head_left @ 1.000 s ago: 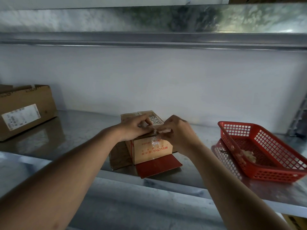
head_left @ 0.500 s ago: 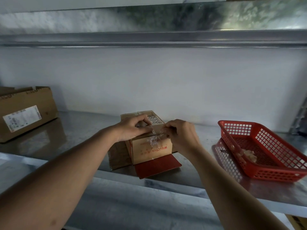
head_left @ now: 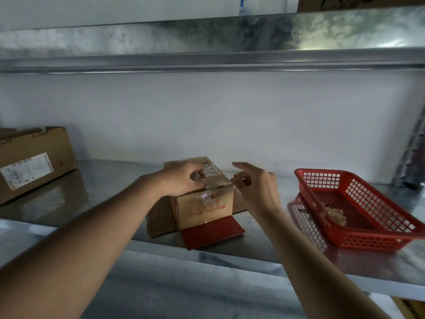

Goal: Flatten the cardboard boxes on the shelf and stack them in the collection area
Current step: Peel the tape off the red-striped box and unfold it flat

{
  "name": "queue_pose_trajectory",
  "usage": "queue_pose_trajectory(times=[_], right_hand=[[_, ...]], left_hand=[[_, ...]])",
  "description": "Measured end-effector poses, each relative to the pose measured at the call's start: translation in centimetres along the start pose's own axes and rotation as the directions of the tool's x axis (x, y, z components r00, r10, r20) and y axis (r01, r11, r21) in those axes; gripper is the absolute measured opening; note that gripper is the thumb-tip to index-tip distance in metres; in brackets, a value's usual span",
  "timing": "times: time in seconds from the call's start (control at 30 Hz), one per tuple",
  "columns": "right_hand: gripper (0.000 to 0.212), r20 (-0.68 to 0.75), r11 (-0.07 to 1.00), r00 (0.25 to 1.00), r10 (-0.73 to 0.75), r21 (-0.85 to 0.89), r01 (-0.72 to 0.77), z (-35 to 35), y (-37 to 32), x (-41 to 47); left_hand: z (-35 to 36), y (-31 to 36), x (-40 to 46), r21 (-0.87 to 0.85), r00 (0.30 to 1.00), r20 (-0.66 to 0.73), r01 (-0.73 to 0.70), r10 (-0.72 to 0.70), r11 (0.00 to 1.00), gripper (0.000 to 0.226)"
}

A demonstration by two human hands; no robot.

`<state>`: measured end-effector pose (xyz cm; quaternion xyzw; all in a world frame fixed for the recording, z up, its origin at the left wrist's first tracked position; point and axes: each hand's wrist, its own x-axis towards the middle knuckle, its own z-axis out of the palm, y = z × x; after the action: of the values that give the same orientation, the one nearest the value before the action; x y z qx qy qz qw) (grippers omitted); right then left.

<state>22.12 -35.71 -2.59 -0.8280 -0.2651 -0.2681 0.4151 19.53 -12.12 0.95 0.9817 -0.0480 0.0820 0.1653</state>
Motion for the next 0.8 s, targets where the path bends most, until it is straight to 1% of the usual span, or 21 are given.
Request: queue_pose_trajectory(times=[0.07, 0.1, 0.17, 0.23, 0.3, 0.4, 0.47, 0.5, 0.57, 0.63, 0.67, 0.7, 0.73, 0.77, 0.8], right_hand=[[0.018, 0.064, 0.985, 0.988, -0.142, -0.093, 0.148, 0.1, -0.3, 0.2], [0.016, 0.111, 0.972, 0.975, -0.192, -0.116, 0.205, 0.2, -0.3, 0.2], [0.015, 0.198, 0.959, 0.953, -0.228, -0.123, 0.255, 0.3, -0.5, -0.1], [0.016, 0.258, 0.957, 0.940, -0.223, -0.125, 0.261, 0.1, -0.5, -0.4], [0.024, 0.278, 0.956, 0.934, -0.225, -0.122, 0.267, 0.1, -0.5, -0.6], [0.031, 0.209, 0.963, 0.962, -0.177, -0.164, 0.213, 0.3, -0.7, -0.5], [0.027, 0.163, 0.957, 0.979, -0.124, -0.240, 0.161, 0.5, -0.6, -0.3], [0.025, 0.147, 0.959, 0.983, -0.110, -0.245, 0.144, 0.5, -0.4, -0.2], [0.021, 0.075, 0.984, 0.995, -0.058, -0.166, 0.070, 0.4, -0.1, -0.2], [0.018, -0.003, 0.998, 0.998, 0.056, -0.023, -0.056, 0.1, 0.6, -0.3], [0.018, -0.002, 0.989, 0.991, 0.134, 0.060, -0.134, 0.1, 0.8, -0.4], [0.019, 0.021, 0.961, 0.975, 0.222, 0.161, -0.223, 0.0, 1.0, -0.5], [0.021, 0.059, 0.906, 0.948, 0.313, 0.282, -0.317, 0.0, 1.0, -0.6], [0.023, 0.099, 0.827, 0.915, 0.391, 0.398, -0.397, 0.0, 0.9, -0.6], [0.024, 0.119, 0.764, 0.890, 0.441, 0.470, -0.442, 0.0, 0.9, -0.7]], left_hand=[[0.6, 1.2, 0.2, 0.037, 1.000, 0.007, 0.017, -0.017, 0.999, 0.022], [1.1, 1.7, 0.3, 0.050, 1.000, 0.005, 0.023, -0.023, 0.998, 0.020], [1.9, 2.4, 0.4, 0.082, 0.999, -0.014, 0.031, -0.030, 0.996, 0.021], [2.4, 2.6, 0.4, 0.108, 0.999, -0.035, 0.039, -0.036, 0.993, 0.022], [2.7, 2.4, 0.3, 0.121, 0.998, -0.062, 0.029, -0.022, 0.992, 0.029], [3.1, 1.9, -0.1, 0.142, 0.991, -0.129, 0.001, 0.018, 0.990, 0.034], [3.1, 1.7, -0.1, 0.160, 0.989, -0.141, -0.017, 0.040, 0.987, 0.035], [3.0, 1.5, -0.1, 0.160, 0.989, -0.136, -0.028, 0.050, 0.987, 0.036], [2.8, 1.1, 0.0, 0.131, 0.990, -0.122, -0.060, 0.076, 0.990, 0.036], [2.7, 0.7, 0.0, 0.082, 0.988, -0.111, -0.097, 0.106, 0.992, 0.037], [2.7, 0.6, 0.1, 0.070, 0.987, -0.104, -0.114, 0.121, 0.991, 0.037], [2.7, 0.6, 0.3, 0.070, 0.986, -0.097, -0.128, 0.135, 0.989, 0.038], [2.7, 0.5, 0.5, 0.075, 0.985, -0.092, -0.141, 0.147, 0.987, 0.039], [2.8, 0.4, 0.7, 0.081, 0.983, -0.090, -0.152, 0.159, 0.985, 0.041], [2.9, 0.3, 1.0, 0.089, 0.981, -0.089, -0.163, 0.170, 0.983, 0.041]])
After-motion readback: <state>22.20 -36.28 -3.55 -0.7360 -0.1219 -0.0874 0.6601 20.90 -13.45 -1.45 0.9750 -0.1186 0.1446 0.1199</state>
